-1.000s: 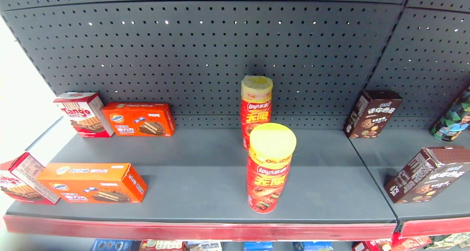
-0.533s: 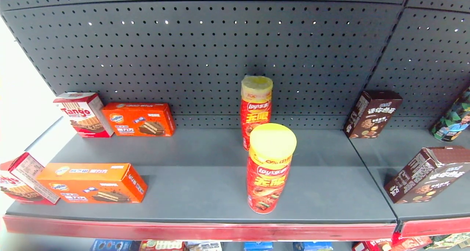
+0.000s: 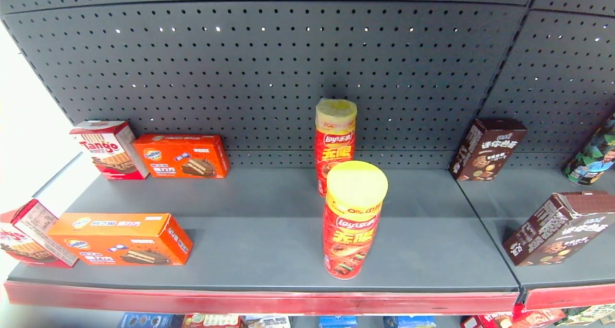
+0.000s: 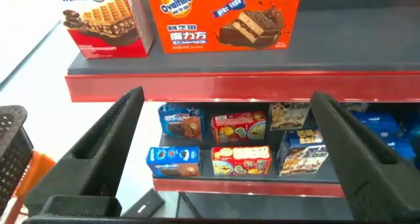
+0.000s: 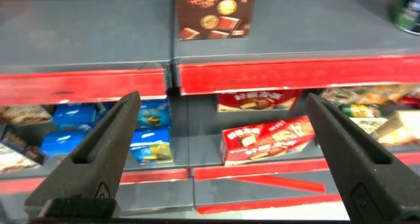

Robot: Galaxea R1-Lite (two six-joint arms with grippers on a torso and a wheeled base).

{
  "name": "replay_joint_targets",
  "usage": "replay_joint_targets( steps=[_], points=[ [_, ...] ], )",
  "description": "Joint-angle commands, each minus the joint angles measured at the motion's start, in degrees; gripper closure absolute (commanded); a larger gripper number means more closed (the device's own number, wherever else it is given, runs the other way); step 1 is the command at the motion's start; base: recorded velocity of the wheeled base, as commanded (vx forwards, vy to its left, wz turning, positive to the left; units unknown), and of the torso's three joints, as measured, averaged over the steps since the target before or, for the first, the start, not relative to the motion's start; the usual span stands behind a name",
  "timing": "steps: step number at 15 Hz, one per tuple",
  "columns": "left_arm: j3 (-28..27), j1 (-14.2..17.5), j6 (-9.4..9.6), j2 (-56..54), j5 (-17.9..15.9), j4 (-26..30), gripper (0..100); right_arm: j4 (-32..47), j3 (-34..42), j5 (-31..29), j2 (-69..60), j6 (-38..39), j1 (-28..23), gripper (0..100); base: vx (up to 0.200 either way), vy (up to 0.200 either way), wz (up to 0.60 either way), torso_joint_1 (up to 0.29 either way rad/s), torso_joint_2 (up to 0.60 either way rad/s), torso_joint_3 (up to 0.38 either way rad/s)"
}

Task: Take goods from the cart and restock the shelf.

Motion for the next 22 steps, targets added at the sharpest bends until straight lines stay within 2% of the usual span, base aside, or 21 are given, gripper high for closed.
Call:
replay_joint_targets(
  steps=[1,3,5,6,7,8,9,11,13,15,16,17,20,22],
  points=[
    [0.1,0.0,0.89,0.3,-0.2,-0.1,0,0.0,0.0,0.0,0.0,0.0,0.3,0,0.0,0.0,0.0,0.0,0.0,0.0],
    [0.1,-0.1,1.15,0.3,-0.6,0.0,0,-0.1,0.0,0.1,0.0,-0.2,0.3,0,0.0,0.0,0.0,0.0,0.0,0.0],
    [0.1,-0.1,0.89,0.3,-5.3,0.0,0,-1.1,-0.1,0.6,-0.2,-0.6,0.4,0,0.0,0.0,0.0,0.0,0.0,0.0],
    [0.0,-0.1,0.98,0.3,-7.1,0.0,0,-2.9,-10.4,3.1,5.0,0.2,1.4,0,0.0,0.0,0.0,0.0,0.0,0.0],
    [0.0,-0.1,1.07,0.3,-7.2,0.0,0,-1.2,-19.7,5.0,19.6,1.3,2.7,0,0.0,0.0,0.0,0.0,0.0,0.0],
    [0.0,-0.1,0.98,0.3,-7.2,0.0,0,-1.1,-22.5,6.4,24.8,1.0,3.8,0,0.0,0.0,0.0,0.0,0.0,0.0],
    [0.0,-0.1,0.98,0.3,-7.3,0.0,0,-2.1,-25.6,11.3,29.2,-1.1,8.1,0,0.0,0.0,0.0,0.0,0.0,0.0],
    [0.0,-0.1,0.98,0.3,-7.3,0.0,0,-2.8,-27.9,12.3,36.5,-3.2,13.5,0,0.0,0.0,0.0,0.0,0.0,0.0],
    [0.0,-0.1,0.8,0.3,-7.1,0.0,0,-7.1,-31.1,11.5,48.5,-3.9,20.8,0,0.0,0.0,0.0,0.0,0.0,0.0],
    [0.0,-0.1,0.98,0.3,-7.1,0.0,0,-7.8,-31.2,10.3,50.6,-3.9,22.6,0,0.0,0.0,0.0,0.0,0.0,0.0],
    [0.1,-0.1,0.71,0.3,-6.8,0.0,0,-10.5,-33.4,6.4,57.0,-3.8,29.9,0,0.0,0.0,0.0,0.0,0.0,0.0],
    [0.1,-0.1,0.71,0.3,-6.8,0.0,0,-10.7,-33.7,6.5,58.9,-3.8,32.3,0,0.0,0.0,0.0,0.0,0.0,0.0],
    [0.1,-0.1,0.71,0.3,-6.8,0.0,0,-10.8,-34.5,6.2,63.5,-3.9,35.8,0,0.0,0.0,0.0,0.0,0.0,0.0],
    [0.1,-0.1,0.71,0.3,-6.8,0.0,0,-10.8,-38.1,6.0,68.6,-3.9,36.9,0,0.0,0.0,0.0,0.0,0.0,0.0]
  ],
)
